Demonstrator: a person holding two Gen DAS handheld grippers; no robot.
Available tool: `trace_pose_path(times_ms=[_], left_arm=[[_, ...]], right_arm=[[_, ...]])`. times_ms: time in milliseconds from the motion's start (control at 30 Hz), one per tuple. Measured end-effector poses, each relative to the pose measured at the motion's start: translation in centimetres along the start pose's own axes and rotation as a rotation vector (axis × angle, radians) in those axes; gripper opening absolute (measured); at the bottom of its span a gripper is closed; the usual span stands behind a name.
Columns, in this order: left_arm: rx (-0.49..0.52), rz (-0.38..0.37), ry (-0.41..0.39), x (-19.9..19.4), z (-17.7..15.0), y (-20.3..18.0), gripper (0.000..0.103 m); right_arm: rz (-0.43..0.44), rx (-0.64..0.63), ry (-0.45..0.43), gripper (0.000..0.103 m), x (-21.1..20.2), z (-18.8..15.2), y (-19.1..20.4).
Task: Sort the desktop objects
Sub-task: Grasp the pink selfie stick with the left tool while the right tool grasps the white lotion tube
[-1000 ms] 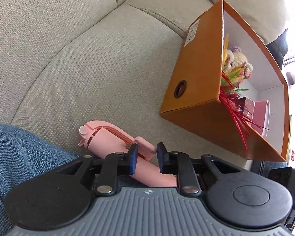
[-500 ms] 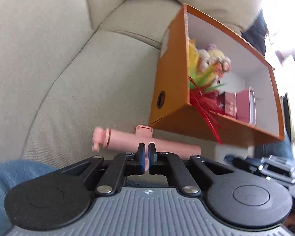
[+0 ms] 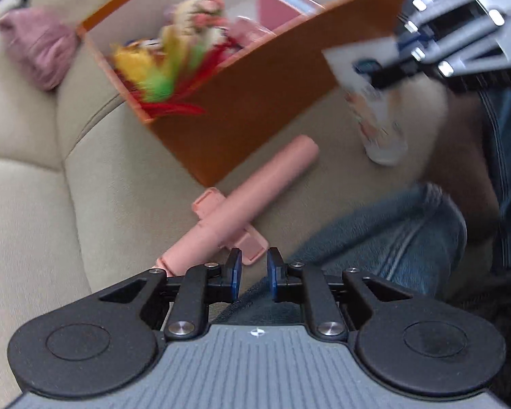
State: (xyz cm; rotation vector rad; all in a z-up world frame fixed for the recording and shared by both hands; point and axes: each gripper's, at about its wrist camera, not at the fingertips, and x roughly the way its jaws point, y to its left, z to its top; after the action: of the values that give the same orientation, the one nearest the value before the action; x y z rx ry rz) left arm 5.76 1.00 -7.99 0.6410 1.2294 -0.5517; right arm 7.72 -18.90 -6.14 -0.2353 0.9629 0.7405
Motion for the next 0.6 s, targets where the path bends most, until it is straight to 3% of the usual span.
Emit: trace_pose_path(times_ms=[100,267,433,600], left_arm=[[0.063,-0.036,0.015,1.4,0.5,-0.3,0.017],[0.074,-0.058,0.102,4.2,1.8,0.6,0.017],[0.082,-0.074,0.133,5.7,2.3,0.8,0.019],[0.178,-0.084,0.173,6.2,3.0,-0.7,0.035]], right_arm=[[0.002,-0.004,0.004,0.014,0.0,0.0,0.1],[0.010,-0.005,0.004,0.014,-0.2,-0.4,0.1],[0.035,0.003,-0.007,0.014,-0.3,-0.8,-0.3],[0.053,0.002,-0.017,0.014,-0.5,-0.7,-0.4]])
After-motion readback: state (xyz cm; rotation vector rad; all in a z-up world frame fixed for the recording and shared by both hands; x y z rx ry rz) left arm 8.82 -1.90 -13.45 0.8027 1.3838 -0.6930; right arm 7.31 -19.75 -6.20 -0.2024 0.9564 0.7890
